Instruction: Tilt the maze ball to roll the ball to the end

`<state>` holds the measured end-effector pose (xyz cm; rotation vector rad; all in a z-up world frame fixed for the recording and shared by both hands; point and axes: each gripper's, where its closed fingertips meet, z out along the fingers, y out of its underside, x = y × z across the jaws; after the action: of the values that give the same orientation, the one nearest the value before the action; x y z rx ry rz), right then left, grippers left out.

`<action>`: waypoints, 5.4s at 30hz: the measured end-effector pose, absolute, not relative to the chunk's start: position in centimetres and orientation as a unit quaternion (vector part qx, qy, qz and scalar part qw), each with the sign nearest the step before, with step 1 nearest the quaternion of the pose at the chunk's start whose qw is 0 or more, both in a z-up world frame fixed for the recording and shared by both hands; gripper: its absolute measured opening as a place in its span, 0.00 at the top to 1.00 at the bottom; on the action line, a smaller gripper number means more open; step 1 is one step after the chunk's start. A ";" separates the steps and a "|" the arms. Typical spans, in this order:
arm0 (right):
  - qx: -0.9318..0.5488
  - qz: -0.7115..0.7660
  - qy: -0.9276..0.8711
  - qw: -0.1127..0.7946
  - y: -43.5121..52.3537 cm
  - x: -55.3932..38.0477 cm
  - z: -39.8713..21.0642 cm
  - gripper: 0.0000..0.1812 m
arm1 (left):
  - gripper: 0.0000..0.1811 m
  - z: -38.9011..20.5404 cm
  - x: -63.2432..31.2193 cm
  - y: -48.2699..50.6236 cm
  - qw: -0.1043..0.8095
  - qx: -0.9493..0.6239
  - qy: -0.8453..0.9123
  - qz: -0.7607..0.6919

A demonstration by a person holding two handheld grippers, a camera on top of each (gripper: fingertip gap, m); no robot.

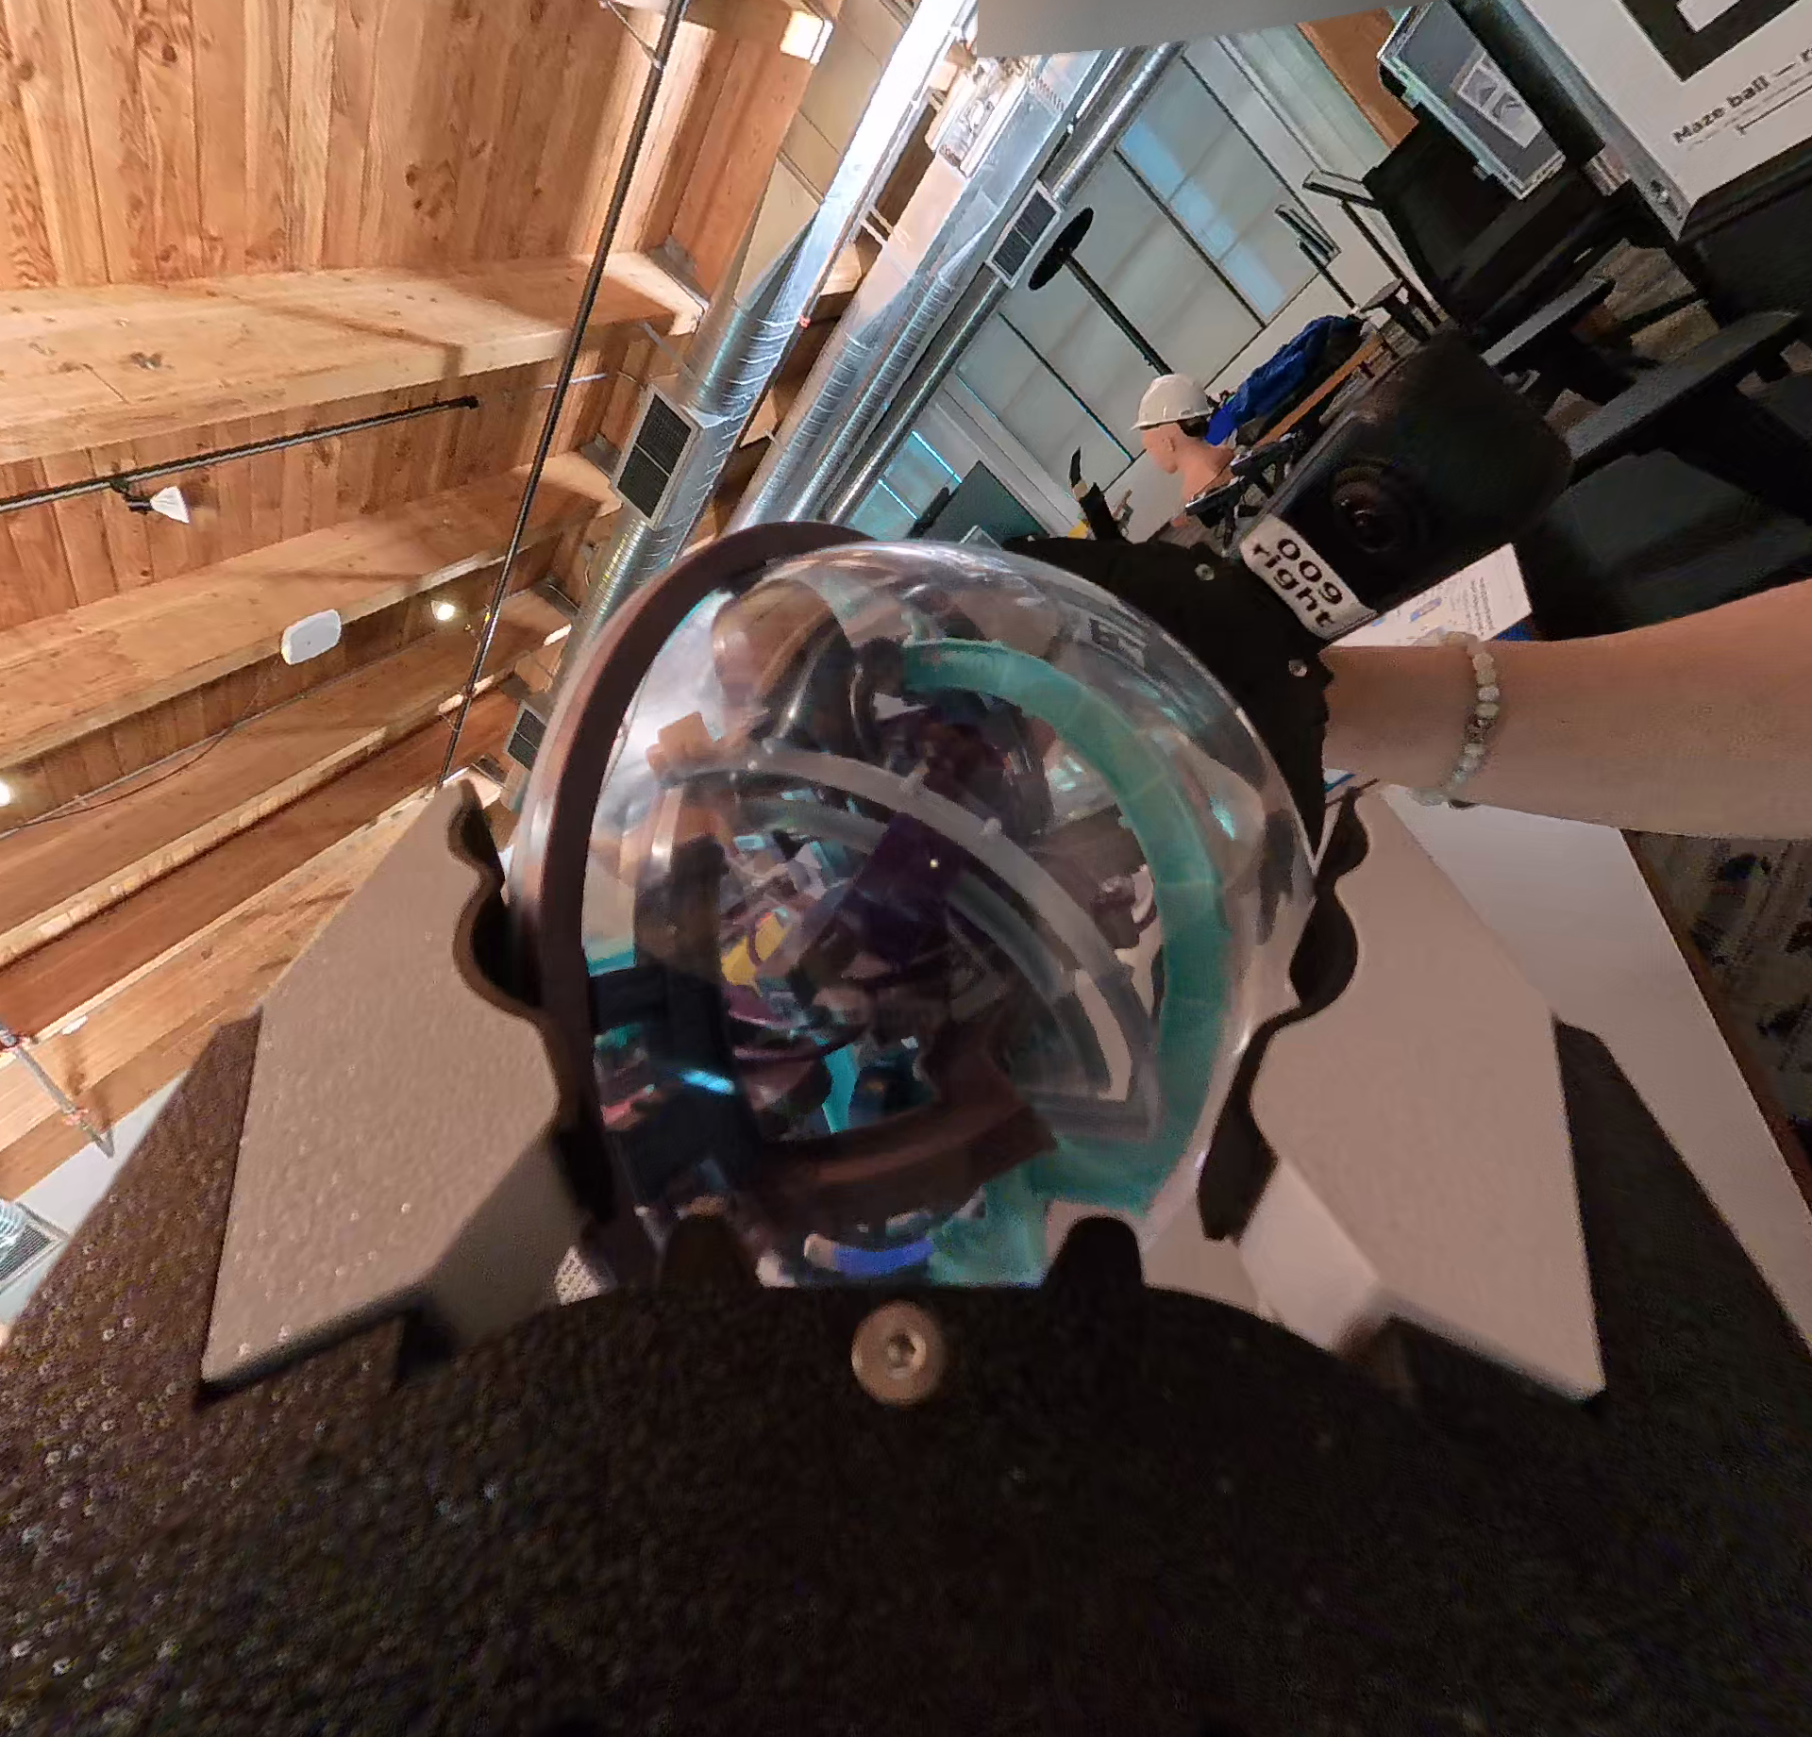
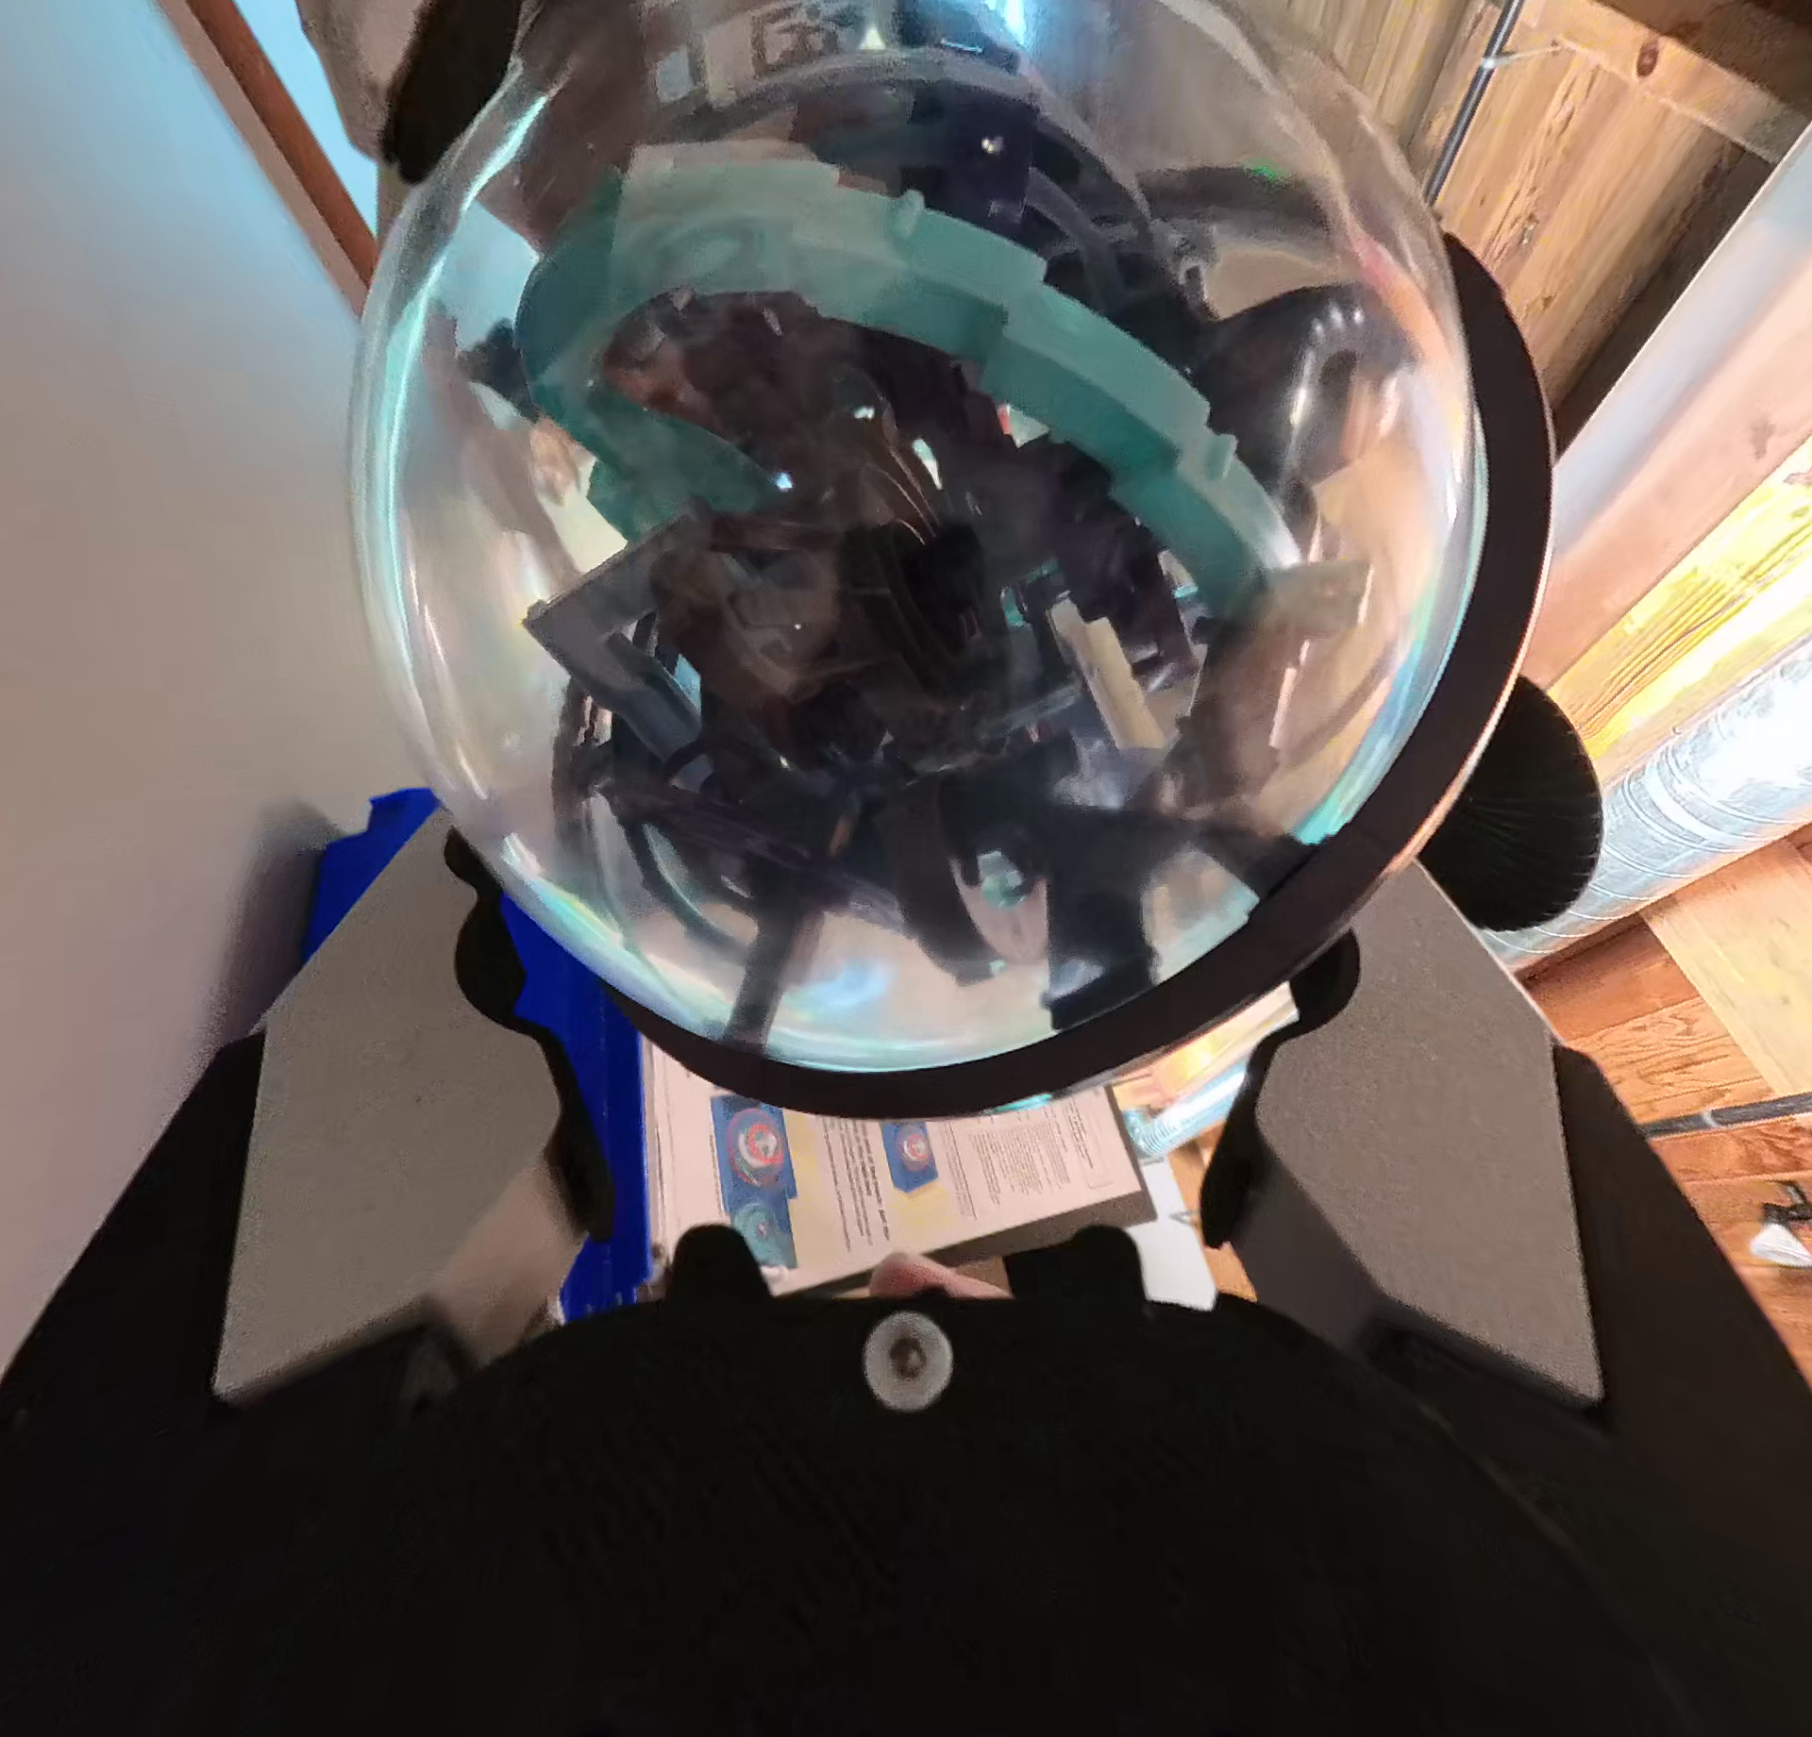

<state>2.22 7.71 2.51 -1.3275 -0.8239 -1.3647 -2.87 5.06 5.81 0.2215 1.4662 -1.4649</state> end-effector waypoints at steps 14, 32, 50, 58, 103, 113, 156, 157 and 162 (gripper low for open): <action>-0.478 -0.608 -0.306 0.556 6.2 2.2 5.6 0.13 | 0.14 8.0 -3.5 2.4 0.561 0.148 0.636 -0.509; -0.448 -0.615 -0.378 0.527 5.3 -3.2 9.3 0.13 | 0.13 11.6 -8.2 2.3 0.533 0.184 0.584 -0.584; -0.462 -0.461 -0.436 0.620 4.6 -9.4 11.1 0.13 | 0.13 14.7 -11.5 2.7 0.366 0.124 0.577 -0.719; -0.447 -0.422 -0.436 0.658 3.6 -10.6 11.4 0.13 | 0.13 15.1 -12.1 1.9 0.341 0.103 0.587 -0.727; -0.428 -0.511 -0.421 0.615 4.2 -10.1 11.0 0.13 | 0.13 14.2 -13.1 1.7 0.417 0.155 0.604 -0.661; -0.458 -0.467 -0.402 0.641 4.7 -9.6 11.3 0.13 | 0.13 14.9 -12.1 2.3 0.387 0.106 0.616 -0.678; -0.373 -0.631 -0.424 0.531 4.7 -10.8 16.1 0.13 | 0.13 18.2 -15.4 1.8 0.518 0.219 0.569 -0.601; -0.373 -0.632 -0.423 0.532 4.7 -10.7 16.1 0.13 | 0.13 18.2 -15.4 1.7 0.524 0.217 0.568 -0.597; -0.377 -0.625 -0.424 0.536 4.9 -10.4 15.9 0.13 | 0.13 18.0 -15.3 1.6 0.547 0.203 0.563 -0.586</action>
<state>-10.38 4.86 15.93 -0.8975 -1.0105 -1.4887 -15.32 1.62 18.04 0.4815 1.3333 -1.3888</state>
